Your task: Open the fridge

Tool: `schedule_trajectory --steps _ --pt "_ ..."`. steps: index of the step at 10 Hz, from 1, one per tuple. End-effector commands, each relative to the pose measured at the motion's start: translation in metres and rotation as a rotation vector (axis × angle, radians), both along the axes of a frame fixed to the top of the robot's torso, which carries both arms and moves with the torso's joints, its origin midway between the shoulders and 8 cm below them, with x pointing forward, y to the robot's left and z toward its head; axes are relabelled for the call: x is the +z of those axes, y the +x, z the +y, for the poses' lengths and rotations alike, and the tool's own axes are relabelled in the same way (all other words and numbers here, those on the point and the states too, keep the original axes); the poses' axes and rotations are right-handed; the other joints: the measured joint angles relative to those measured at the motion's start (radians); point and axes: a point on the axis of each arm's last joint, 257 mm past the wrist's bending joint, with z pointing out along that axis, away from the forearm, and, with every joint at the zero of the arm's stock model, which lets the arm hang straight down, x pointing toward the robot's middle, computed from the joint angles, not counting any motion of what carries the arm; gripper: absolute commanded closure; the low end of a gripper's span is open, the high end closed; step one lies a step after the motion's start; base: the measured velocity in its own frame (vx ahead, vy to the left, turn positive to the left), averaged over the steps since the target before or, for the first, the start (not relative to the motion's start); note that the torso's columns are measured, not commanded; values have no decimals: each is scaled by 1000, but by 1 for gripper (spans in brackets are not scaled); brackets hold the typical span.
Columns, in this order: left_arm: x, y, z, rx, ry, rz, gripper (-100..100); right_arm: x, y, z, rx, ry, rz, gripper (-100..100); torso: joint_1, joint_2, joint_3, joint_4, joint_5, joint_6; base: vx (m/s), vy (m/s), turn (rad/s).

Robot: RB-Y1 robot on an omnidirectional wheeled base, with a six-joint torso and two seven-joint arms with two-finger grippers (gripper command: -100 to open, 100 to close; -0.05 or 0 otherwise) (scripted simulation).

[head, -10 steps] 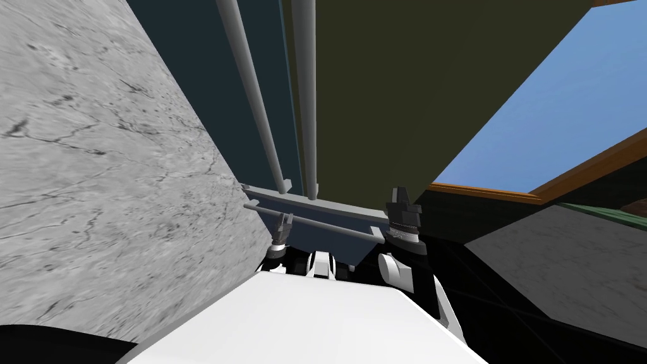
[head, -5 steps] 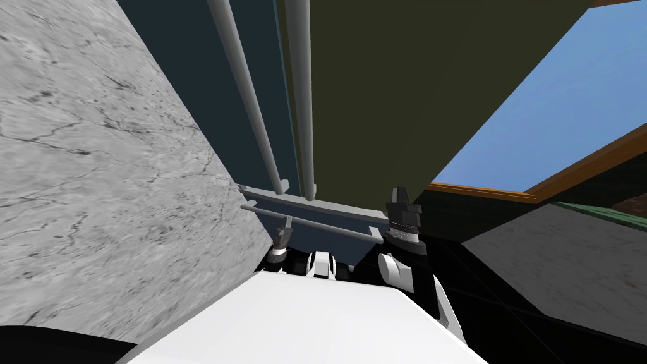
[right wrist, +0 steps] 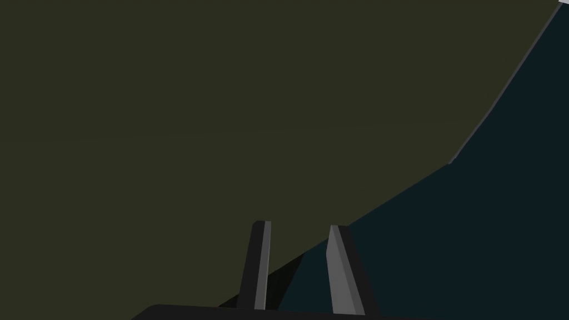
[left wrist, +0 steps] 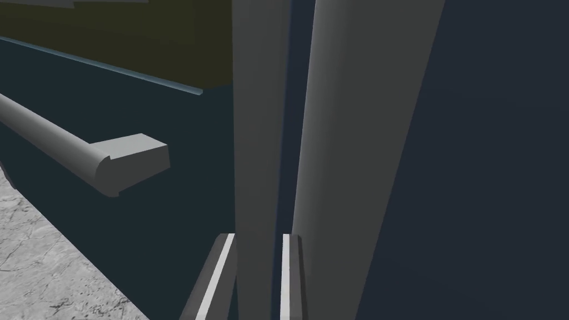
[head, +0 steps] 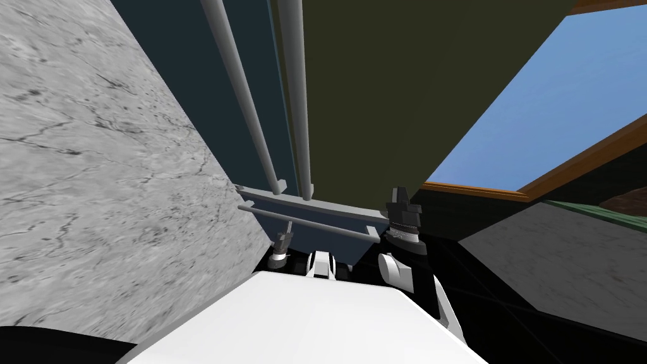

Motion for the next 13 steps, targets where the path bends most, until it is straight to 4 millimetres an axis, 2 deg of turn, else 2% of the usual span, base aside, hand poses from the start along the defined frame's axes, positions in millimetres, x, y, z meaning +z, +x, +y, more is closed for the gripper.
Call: schedule_trajectory --steps 1,4,6,7,9,13 --pt "-18 -5 -6 -10 1 37 -100 0 0 0 0 0 0 0 -1 0 0 0 0 1 6 -13 -19" --pt "-33 -14 -10 -14 2 58 -100 0 0 0 0 0 0 0 1 6 2 6 -4 -4 15 -25 -41" --pt "-35 -14 -10 -14 2 59 -100 0 0 0 0 0 0 0 3 12 5 8 -4 -7 2 4 -9" --pt "-30 -2 -11 -16 2 59 -100 0 0 0 0 0 0 0 3 14 6 9 -4 -7 -13 -3 8" --pt "-28 2 -11 -16 2 59 -100 0 0 0 0 0 0 0 2 15 7 9 -4 -7 -16 -1 5" --pt "-16 27 -12 -20 3 59 -100 0 0 0 0 0 0 0 2 14 6 8 -4 -7 -21 -2 7"
